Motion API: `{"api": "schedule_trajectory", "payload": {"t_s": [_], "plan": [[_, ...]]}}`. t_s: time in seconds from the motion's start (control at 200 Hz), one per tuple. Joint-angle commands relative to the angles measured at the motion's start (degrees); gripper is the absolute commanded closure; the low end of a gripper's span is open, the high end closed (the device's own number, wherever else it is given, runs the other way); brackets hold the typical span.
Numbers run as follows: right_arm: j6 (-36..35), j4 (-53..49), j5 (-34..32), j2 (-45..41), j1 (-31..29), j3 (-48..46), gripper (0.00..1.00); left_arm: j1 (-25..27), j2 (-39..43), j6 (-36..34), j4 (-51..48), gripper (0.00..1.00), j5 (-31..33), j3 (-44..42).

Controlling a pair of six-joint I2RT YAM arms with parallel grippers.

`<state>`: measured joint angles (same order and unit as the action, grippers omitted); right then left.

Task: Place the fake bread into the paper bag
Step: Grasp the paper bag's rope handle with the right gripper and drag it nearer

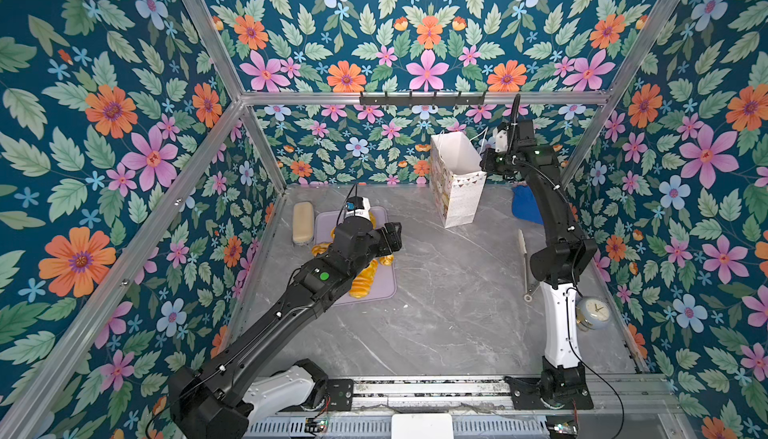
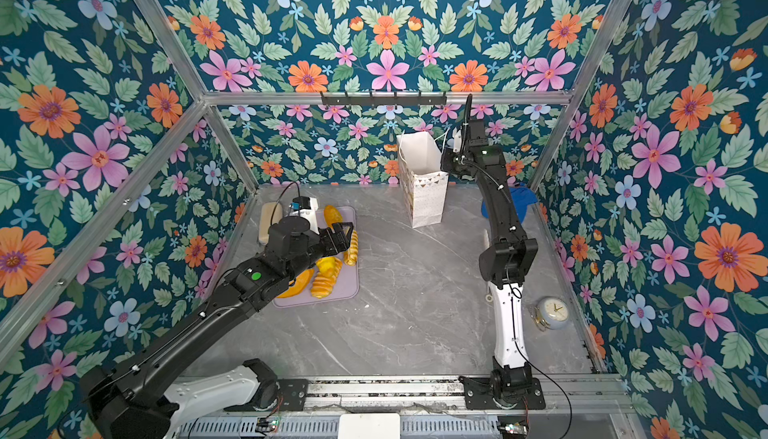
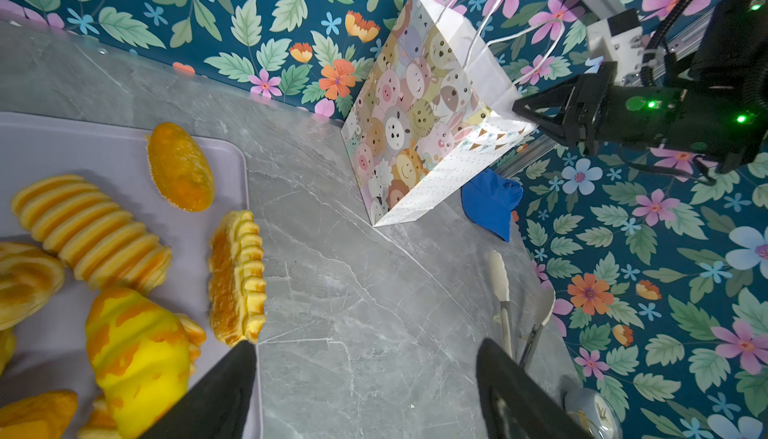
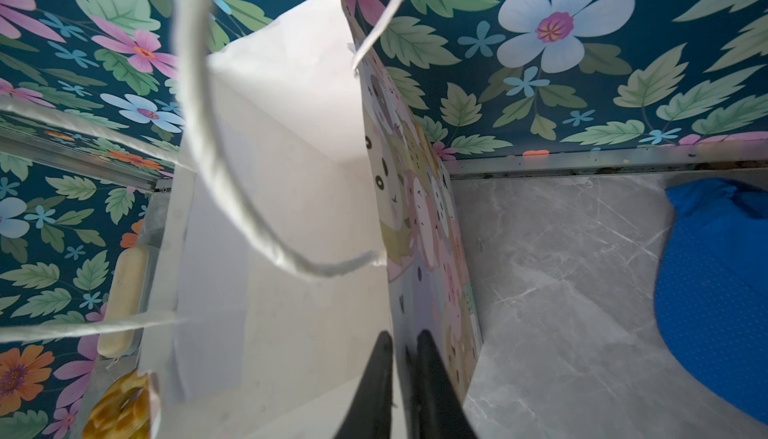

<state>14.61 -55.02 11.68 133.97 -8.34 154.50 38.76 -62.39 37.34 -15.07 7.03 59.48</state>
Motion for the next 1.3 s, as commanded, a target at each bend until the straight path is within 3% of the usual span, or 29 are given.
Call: {"api": "schedule_trajectory", "payload": {"t_s": [0.0, 0.06, 0.215, 0.67, 1.025, 1.165, 1.295], "plan": [[1.1, -0.7, 0.2, -3.2, -0.5, -1.8, 0.95, 0.0, 1.7, 0.0, -2.6, 0.15, 2.3, 0.2], [2.4, -0.9, 0.4, -5.7, -0.8, -4.4, 1.0, 0.0, 2.6, -0.1, -3.7, 0.15, 3.0, 0.2], [6.5, 0.3, 1.8, -14.8, -1.5, -15.9, 1.0, -0.1, 5.1, -0.3, -5.9, 0.15, 4.9, -0.3], [23.3, 21.1, 9.2, -52.5, -4.7, -66.2, 1.0, -0.8, 7.7, -0.6, -9.6, 0.15, 6.5, -0.6], [33.9, 24.7, 1.0, -72.9, -14.8, -88.6, 1.0, -4.2, 7.2, -2.2, -13.7, 0.15, 6.7, 2.2], [41.0, 29.2, -0.8, -78.7, -16.7, -97.0, 1.0, -7.9, 6.9, -2.4, -13.5, 0.18, 3.1, 2.2], [43.8, 29.9, -0.2, -81.5, -17.1, -99.0, 1.0, -12.1, 6.7, -2.4, -13.1, 0.2, -1.6, 2.1]]}}
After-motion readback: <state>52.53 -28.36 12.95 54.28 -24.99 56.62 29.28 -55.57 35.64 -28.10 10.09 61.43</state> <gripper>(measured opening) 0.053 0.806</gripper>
